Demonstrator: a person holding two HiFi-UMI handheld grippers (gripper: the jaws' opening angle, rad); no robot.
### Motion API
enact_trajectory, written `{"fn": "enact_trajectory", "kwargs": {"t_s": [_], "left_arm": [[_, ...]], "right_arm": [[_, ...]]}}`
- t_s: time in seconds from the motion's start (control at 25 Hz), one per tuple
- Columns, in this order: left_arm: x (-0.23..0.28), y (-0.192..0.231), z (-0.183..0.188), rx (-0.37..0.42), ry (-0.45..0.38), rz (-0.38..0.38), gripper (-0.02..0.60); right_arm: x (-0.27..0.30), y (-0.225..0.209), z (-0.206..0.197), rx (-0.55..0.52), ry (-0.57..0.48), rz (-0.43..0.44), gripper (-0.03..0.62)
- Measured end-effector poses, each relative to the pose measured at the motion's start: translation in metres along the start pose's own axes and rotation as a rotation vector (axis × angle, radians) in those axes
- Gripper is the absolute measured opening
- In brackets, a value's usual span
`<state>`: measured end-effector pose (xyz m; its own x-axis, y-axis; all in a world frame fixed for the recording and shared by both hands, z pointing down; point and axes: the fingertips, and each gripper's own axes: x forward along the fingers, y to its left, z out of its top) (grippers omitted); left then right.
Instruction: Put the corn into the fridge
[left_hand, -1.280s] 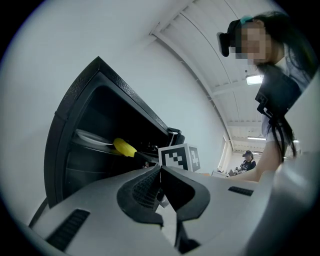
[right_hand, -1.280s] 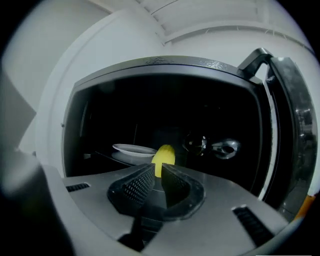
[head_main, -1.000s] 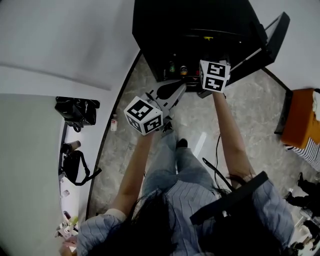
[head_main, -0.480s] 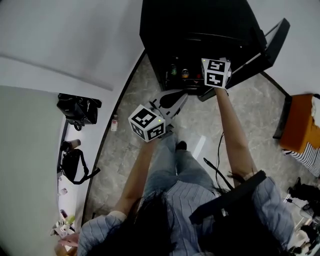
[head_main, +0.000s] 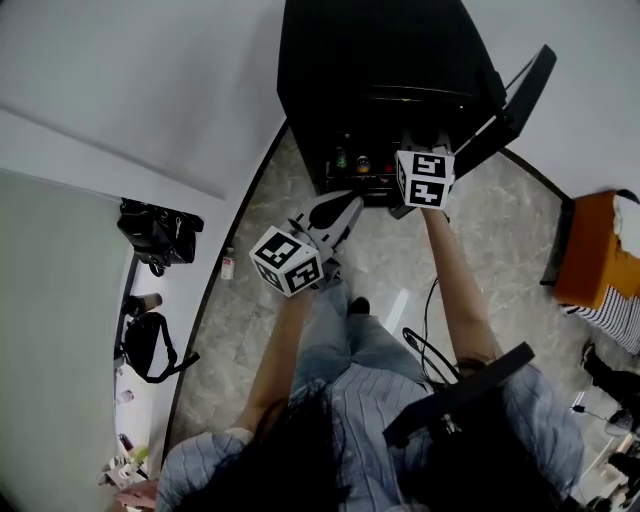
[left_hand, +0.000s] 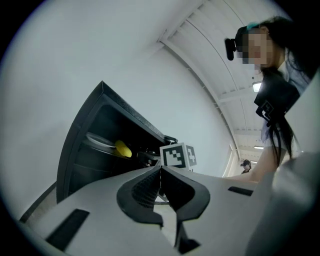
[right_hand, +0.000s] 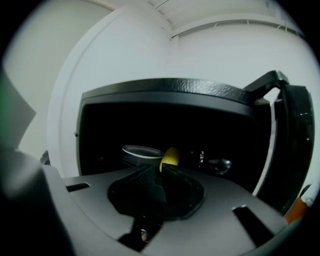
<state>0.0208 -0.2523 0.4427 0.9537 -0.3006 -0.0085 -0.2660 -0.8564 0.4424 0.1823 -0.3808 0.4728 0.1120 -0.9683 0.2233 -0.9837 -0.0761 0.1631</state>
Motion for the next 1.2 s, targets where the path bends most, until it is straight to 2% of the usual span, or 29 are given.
{"fn": "enact_trajectory", "kwargs": {"t_s": [0.28, 0.56, 0.92, 1.2], "left_arm": [[-0.001, -0.022, 0.02, 0.007, -0.049, 0.0, 0.008], [-0.01, -0.057, 0.001, -0.007, -0.017, -0.012, 0.008], [-0.037, -0.096, -0.028, -0.004, 0.039, -0.004, 0.008], [-0.05, -0.099, -0.029, 0.011, 0.058, 0.006, 0.008]], "right_arm": [[-0.078, 0.017, 0.002, 0.079, 0.01, 0.055, 0.049], [-0.15, 0.034, -0.001, 0.131, 0.014, 0.103, 0.049], [-0.213, 0.064, -0.01, 0.106, 0.025, 0.158, 0.049], [-0.236, 0.086, -0.016, 0.104, 0.043, 0.169, 0.049]]}}
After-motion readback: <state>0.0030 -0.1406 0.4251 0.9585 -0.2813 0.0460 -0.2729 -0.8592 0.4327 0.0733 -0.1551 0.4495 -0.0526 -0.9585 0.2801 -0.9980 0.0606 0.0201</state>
